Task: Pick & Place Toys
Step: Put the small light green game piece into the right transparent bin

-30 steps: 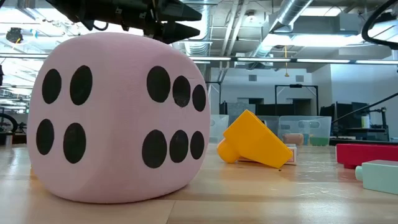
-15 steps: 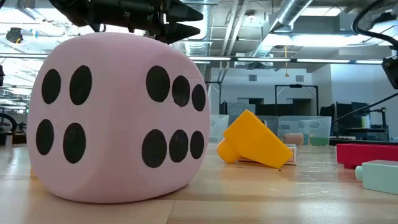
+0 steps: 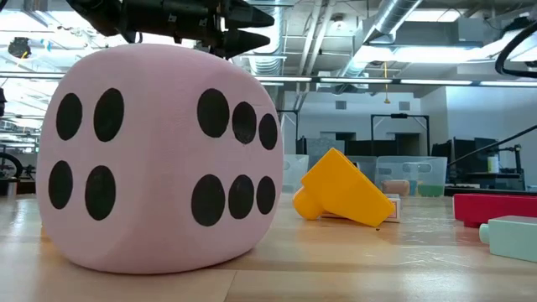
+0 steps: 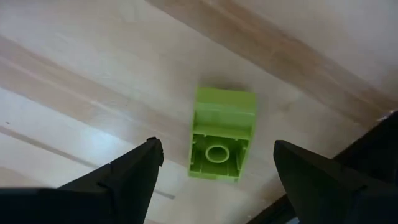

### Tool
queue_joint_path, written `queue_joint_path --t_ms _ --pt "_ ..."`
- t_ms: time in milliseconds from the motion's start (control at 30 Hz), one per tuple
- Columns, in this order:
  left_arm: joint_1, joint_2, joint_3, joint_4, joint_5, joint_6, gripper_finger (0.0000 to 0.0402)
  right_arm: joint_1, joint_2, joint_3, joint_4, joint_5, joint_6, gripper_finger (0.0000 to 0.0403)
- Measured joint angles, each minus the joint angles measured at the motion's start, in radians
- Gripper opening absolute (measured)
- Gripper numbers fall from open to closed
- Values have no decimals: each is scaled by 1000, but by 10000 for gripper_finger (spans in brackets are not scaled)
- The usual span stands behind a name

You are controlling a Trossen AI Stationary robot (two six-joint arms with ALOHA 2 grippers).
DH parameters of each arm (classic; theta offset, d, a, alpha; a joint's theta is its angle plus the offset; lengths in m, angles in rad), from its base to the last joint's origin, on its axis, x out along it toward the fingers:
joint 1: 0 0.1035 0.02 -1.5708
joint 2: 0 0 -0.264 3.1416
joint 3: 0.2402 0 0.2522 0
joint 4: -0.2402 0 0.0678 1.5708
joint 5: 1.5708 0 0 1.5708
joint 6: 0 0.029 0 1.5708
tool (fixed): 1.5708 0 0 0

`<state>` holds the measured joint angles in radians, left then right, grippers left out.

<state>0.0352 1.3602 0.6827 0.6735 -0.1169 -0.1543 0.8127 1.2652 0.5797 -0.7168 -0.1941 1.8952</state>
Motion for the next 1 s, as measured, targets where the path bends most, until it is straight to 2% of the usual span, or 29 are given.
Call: queue_joint_path --t_ms 133,267,533,667,833,1000 --pt "-2 0 0 0 0 0 198 0 2 1 14 -1 16 306" --pt "-2 0 0 0 0 0 198 0 57 2 18 -3 16 306" --pt "-2 0 0 -3 -3 0 198 -3 213 9 41 -143 -15 302" --pt "-2 0 0 -1 -3 0 198 -5 216 10 61 -135 -17 256" --pt "-2 0 0 1 -3 0 198 -1 183 34 36 -51 -6 129" --pt "-2 0 0 3 -2 0 198 -2 170 96 -66 118 29 137"
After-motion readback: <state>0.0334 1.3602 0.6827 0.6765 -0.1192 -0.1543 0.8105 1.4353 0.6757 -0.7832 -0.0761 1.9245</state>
